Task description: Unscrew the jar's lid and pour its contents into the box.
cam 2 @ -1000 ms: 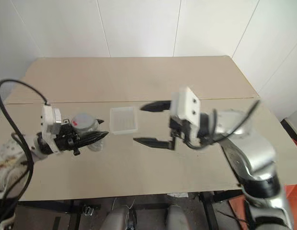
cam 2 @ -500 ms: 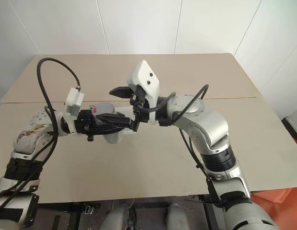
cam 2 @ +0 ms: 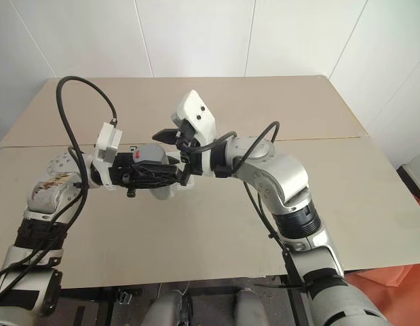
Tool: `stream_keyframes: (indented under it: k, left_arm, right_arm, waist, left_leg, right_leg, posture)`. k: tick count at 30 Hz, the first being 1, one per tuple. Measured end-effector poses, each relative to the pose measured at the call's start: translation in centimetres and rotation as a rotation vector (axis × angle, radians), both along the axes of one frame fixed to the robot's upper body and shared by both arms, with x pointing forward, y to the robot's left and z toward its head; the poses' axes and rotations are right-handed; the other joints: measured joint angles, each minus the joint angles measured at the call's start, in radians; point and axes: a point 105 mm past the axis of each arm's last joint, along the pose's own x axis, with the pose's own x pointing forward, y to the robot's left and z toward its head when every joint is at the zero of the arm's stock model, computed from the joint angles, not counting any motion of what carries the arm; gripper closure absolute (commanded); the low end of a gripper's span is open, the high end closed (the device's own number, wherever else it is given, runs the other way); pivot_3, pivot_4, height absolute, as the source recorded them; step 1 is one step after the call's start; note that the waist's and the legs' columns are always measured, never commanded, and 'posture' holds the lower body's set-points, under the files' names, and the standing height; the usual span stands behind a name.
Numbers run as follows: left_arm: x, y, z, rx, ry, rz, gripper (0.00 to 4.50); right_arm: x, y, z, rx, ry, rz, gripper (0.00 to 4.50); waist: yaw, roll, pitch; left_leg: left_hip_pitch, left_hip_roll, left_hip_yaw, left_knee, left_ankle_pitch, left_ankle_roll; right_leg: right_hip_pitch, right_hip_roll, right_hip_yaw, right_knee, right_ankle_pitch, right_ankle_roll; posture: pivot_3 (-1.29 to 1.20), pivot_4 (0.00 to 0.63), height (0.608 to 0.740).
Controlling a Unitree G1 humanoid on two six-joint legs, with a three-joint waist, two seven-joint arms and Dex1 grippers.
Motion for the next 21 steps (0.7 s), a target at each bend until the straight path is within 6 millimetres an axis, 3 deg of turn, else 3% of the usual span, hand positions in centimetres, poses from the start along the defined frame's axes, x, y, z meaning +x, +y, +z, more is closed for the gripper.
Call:
stream_keyframes:
  k: [4, 5, 10, 17, 21]
  left_arm:
    - [0.2, 0.1, 0.0, 0.000, 0.000, 0.010, 2.56]
    - [0.3, 0.1, 0.0, 0.002, -0.002, 0.011, 2.56]
    - [-0.1, 0.1, 0.3, 0.016, -0.014, -0.022, 2.56]
    - [-3.1, -1.0, 2.2, 0.026, -0.080, -0.244, 2.56]
    - [-3.4, -0.6, 2.5, 0.038, -0.068, -0.261, 2.56]
  right_arm:
    - [-0.3, 0.3, 0.0, -0.011, -0.004, 0.034, 1.61]
    - [-0.3, 0.3, -0.1, -0.012, -0.002, 0.039, 1.75]
    - [-0.4, 0.3, 0.1, -0.003, -0.017, 0.137, 1.75]
    - [-1.5, -0.2, 1.8, 0.025, -0.080, 0.648, 1.75]
    - [-1.2, 0.6, 2.1, 0.002, -0.096, 0.753, 1.75]
  waist:
    - [0.000, 0.000, 0.000]
    - [0.000, 0.000, 0.000]
    - [-0.001, 0.000, 0.000]
    - [-0.004, 0.000, 0.000]
    - [-0.009, 0.001, 0.000]
  left_leg:
    - [0.000, 0.000, 0.000, 0.000, 0.000, 0.000]
    - [0.000, 0.000, 0.000, 0.000, 0.000, 0.000]
    - [0.000, 0.000, 0.000, 0.000, 0.000, 0.000]
    - [0.000, 0.000, 0.000, 0.000, 0.000, 0.000]
    - [0.001, 0.001, 0.000, 0.000, 0.000, 0.000]
  right_leg:
    - [0.000, 0.000, 0.000, 0.000, 0.000, 0.000]
    - [0.000, 0.000, 0.000, 0.000, 0.000, 0.000]
    - [0.000, 0.000, 0.000, 0.000, 0.000, 0.000]
    - [0.000, 0.001, 0.000, 0.000, 0.000, 0.001]
    - [0.000, 0.001, 0.000, 0.000, 0.000, 0.001]
  posture:
    - [0.00, 0.150, 0.740]
    - [0.00, 0.150, 0.740]
    - [0.00, 0.150, 0.740]
    - [0.00, 0.150, 0.740]
    - [0.00, 0.150, 0.740]
